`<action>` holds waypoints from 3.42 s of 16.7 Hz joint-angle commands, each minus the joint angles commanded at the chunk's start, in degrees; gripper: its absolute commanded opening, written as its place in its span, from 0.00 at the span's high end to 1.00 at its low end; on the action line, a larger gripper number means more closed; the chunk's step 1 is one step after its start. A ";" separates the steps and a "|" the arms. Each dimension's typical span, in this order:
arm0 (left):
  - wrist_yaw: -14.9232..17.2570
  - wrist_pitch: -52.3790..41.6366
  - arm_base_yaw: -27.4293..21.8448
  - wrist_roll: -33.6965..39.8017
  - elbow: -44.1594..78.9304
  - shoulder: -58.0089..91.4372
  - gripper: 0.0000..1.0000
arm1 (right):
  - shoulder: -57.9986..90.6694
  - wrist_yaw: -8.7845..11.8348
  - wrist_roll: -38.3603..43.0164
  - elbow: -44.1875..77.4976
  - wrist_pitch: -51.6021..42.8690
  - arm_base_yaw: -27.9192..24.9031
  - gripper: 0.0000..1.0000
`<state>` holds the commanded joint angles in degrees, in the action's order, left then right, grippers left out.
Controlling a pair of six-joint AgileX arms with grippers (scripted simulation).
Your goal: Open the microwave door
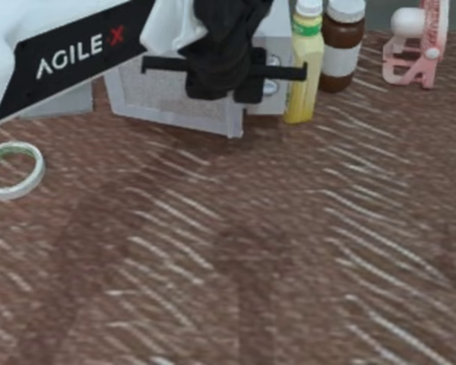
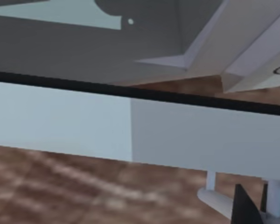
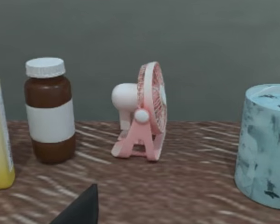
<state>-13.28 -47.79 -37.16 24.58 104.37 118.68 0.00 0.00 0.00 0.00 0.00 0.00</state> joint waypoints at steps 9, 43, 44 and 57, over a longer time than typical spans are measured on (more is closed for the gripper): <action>2.07 3.04 1.00 -4.93 -6.56 -4.12 1.00 | 0.00 0.00 0.00 0.00 0.00 0.00 0.00; 4.90 5.73 1.93 -10.18 -12.56 -8.33 1.00 | 0.00 0.00 0.00 0.00 0.00 0.00 0.00; 4.90 5.73 1.93 -10.18 -12.56 -8.33 1.00 | 0.00 0.00 0.00 0.00 0.00 0.00 0.00; 4.90 5.73 1.93 -10.18 -12.56 -8.33 1.00 | 0.00 0.00 0.00 0.00 0.00 0.00 0.00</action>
<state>-8.38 -42.06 -35.24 14.40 91.81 110.36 0.00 0.00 0.00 0.00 0.00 0.00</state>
